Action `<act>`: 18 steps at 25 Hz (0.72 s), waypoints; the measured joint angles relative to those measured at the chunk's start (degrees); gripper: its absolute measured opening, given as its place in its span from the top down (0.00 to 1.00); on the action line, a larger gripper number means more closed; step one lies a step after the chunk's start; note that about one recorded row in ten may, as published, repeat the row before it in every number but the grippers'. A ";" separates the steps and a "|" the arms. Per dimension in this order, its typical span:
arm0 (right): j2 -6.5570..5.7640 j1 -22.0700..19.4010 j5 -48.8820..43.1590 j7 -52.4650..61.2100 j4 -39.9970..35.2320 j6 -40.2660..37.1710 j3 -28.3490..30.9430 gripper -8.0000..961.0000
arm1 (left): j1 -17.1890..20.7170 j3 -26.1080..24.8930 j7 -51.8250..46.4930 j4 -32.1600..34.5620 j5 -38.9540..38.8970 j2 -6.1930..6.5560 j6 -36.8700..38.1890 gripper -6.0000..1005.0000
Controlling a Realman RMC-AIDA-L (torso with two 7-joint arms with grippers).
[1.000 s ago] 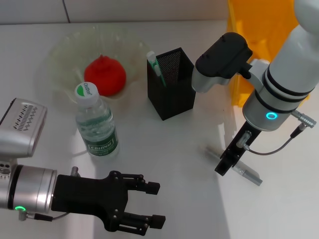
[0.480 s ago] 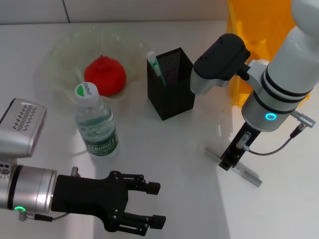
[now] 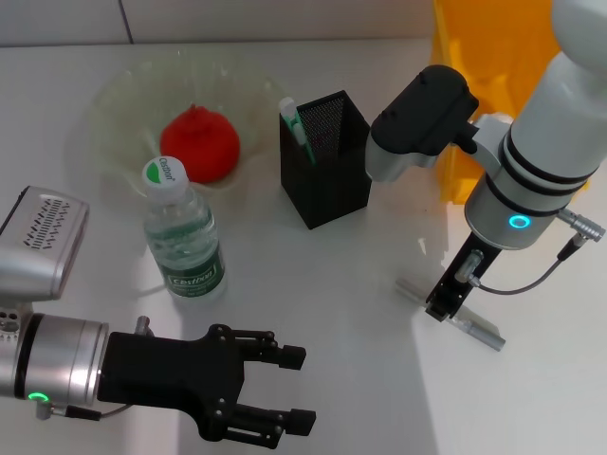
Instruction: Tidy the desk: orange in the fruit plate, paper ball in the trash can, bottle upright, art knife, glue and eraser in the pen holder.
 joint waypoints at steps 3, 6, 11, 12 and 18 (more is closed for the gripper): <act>0.02 0.00 -0.14 0.12 0.00 0.04 -0.26 0.82 | 0.00 0.00 0.01 0.00 0.00 0.00 0.00 0.23; 0.04 0.00 -0.14 0.15 -0.08 0.05 -0.29 0.82 | 0.06 0.00 0.08 0.00 0.00 0.00 0.00 0.23; 0.07 -0.33 -0.01 -0.03 -0.90 0.13 -0.29 0.82 | 0.31 -0.02 0.71 -0.03 0.00 0.00 -0.02 0.23; 0.08 -0.38 -0.01 -0.06 -0.93 0.14 -0.29 0.83 | 0.35 -0.02 0.77 -0.05 -0.02 0.00 -0.01 0.23; 0.07 -0.69 0.03 -0.14 -2.28 -0.54 -0.10 0.83 | 0.50 -0.36 1.23 -0.17 -0.15 0.03 0.09 0.23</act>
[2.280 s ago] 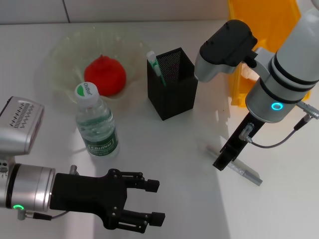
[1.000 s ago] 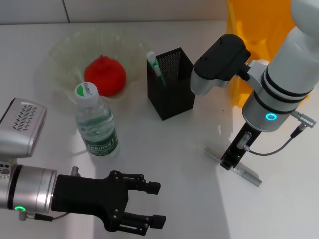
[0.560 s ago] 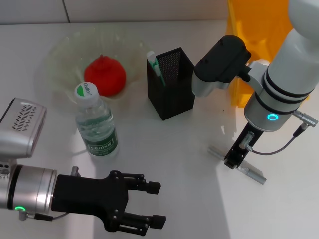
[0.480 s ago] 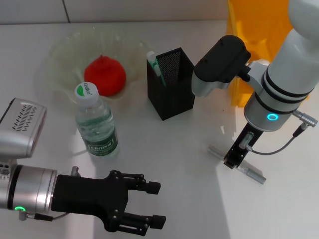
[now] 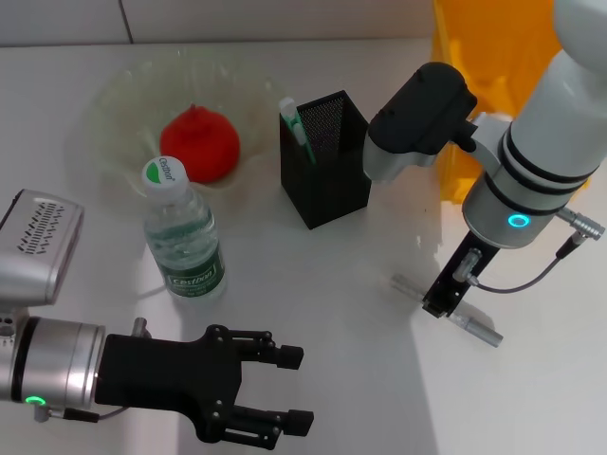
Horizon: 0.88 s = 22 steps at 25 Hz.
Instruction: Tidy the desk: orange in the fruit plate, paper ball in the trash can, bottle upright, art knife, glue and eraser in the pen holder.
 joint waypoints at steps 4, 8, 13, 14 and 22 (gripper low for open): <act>-0.32 -5.05 -0.03 -0.04 -12.01 -3.53 2.45 0.85 | 0.03 -0.11 0.12 0.12 -0.03 0.05 0.66 0.23; -0.42 -9.68 -0.11 -1.69 -20.49 -4.36 6.67 0.86 | 0.03 -0.32 0.13 0.16 -0.13 0.05 0.96 0.23; -0.21 -18.35 7.32 -10.28 -29.91 -0.02 16.92 0.86 | -0.16 -0.36 0.22 0.17 -0.43 -0.13 0.66 0.23; -0.25 -20.33 11.52 -13.72 -30.33 2.34 19.25 0.86 | -0.16 -0.36 0.27 0.17 -0.66 -0.15 0.53 0.23; -0.44 -22.28 46.38 -43.57 -10.19 15.48 31.48 0.86 | -0.15 -0.34 1.05 -0.25 -1.78 -0.18 0.28 0.23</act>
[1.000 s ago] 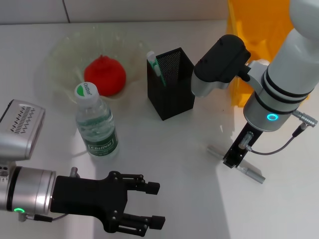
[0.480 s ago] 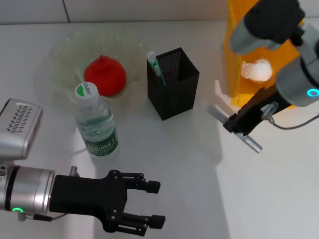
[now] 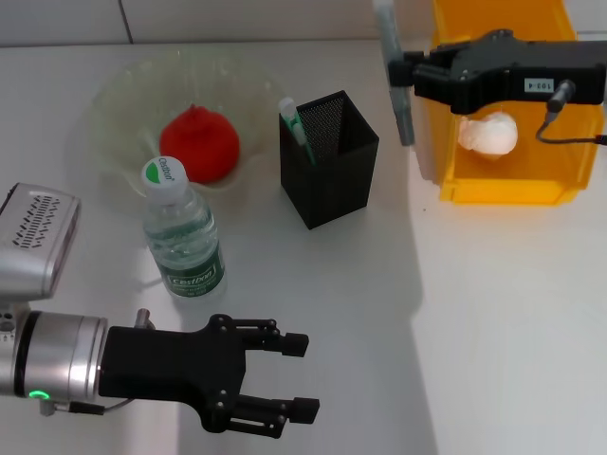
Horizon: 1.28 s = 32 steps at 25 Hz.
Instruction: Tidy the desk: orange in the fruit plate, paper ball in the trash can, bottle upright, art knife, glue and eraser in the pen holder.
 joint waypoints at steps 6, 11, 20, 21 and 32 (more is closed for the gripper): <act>0.00 6.63 11.87 -14.51 18.46 2.47 3.30 0.86 | 0.12 -0.20 0.43 0.00 -0.01 0.04 -0.03 0.23; 0.05 13.13 17.29 -27.24 33.64 5.50 4.56 0.86 | 0.15 -0.30 1.10 -0.10 0.00 0.06 -0.12 0.23; 0.28 16.09 20.06 -31.34 40.08 7.53 4.56 0.76 | 0.18 -0.41 1.54 -0.10 0.00 -0.02 -0.41 0.23; 0.28 16.09 20.06 -31.34 40.08 7.53 4.56 0.73 | 0.18 -0.41 1.54 -0.10 0.00 -0.02 -0.41 0.23; -2.38 3.77 25.54 -35.98 33.47 -16.82 4.88 0.42 | 1.07 -0.57 1.29 -0.04 -0.67 0.25 1.16 0.23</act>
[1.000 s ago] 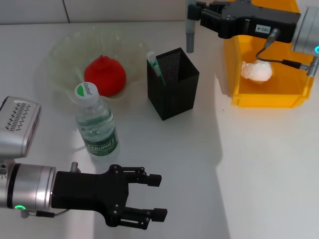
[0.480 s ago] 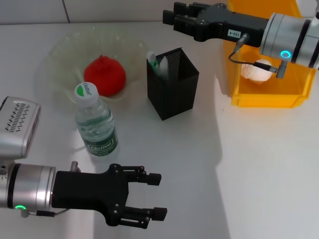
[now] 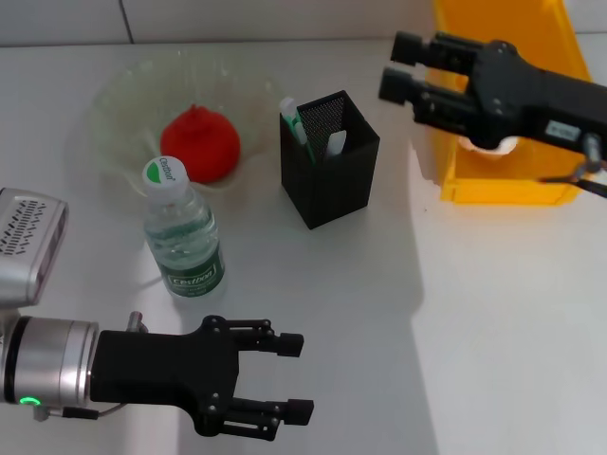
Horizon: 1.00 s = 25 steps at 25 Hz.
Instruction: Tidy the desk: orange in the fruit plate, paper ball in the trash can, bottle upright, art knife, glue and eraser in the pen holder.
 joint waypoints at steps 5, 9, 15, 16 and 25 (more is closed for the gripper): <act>-4.43 -4.34 -5.62 -0.74 1.30 -16.07 0.02 0.42 | 0.42 -1.45 -0.43 0.28 0.03 0.32 1.42 0.23; -5.60 -4.68 -12.59 -1.30 4.06 -20.22 -0.12 0.42 | 0.53 -2.94 -0.43 0.43 0.13 1.10 2.46 0.23; -2.66 -2.34 -24.43 -1.65 4.67 -19.75 0.56 0.42 | 0.69 -4.34 -0.46 0.52 -0.03 2.27 4.18 0.23; -2.20 -2.11 -25.16 -1.75 4.65 -19.40 0.85 0.42 | 0.74 -4.50 -0.48 0.54 -0.03 2.44 4.32 0.23; -0.24 -1.16 -25.21 -3.93 4.83 -17.37 1.50 0.42 | 1.61 -5.48 -1.18 1.02 0.11 3.07 5.34 0.23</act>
